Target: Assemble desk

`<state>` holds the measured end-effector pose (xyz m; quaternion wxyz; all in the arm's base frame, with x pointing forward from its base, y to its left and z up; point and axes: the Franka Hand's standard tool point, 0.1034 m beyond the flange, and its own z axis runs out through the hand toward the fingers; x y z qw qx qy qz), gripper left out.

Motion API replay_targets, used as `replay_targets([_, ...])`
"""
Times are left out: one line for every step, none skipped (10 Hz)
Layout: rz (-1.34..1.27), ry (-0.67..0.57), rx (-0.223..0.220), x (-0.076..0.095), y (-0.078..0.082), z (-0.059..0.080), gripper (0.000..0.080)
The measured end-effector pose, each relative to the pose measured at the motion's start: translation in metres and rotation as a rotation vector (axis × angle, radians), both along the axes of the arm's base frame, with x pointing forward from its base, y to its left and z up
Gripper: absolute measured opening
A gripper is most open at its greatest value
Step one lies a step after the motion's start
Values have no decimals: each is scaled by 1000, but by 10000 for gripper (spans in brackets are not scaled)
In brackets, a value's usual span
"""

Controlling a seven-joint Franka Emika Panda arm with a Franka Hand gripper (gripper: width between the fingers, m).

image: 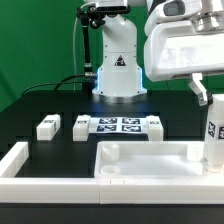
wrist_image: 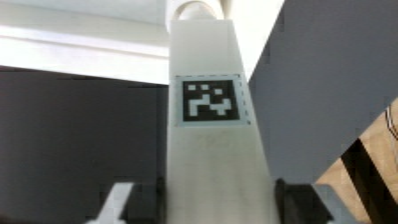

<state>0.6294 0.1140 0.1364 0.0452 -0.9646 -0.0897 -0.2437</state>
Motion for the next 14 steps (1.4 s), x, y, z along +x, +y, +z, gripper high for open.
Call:
replay_targets([0,-9,1,-1,0,0,287])
replay_targets([-1,-19,2,-2,0,0,287])
replay_targets([-1,-29,3,-3,0,0,287])
replay_targets([-1,-38,3,-4,0,0,288])
replay_targets([0,-43,3,-5,-1,0,288])
replay_targets([4,-44,-1,-5,-2,0,288])
replay_targets([5,-44,-3,-5,-4,1,288])
replay_targets([6,-45,-4,-5,-4,2,288])
replay_targets([6,-45,-4,-5,-4,2,288])
replay_targets([6,-44,-4,-6,-3,1,288])
replay_targets([7,-40,-3,-7,-3,-3,288])
replay_targets([8,-39,-3,-7,-1,-6,288])
replay_targets([7,-39,-3,-7,-2,-7,288])
replay_targets([7,-34,-3,-8,-2,-10,288])
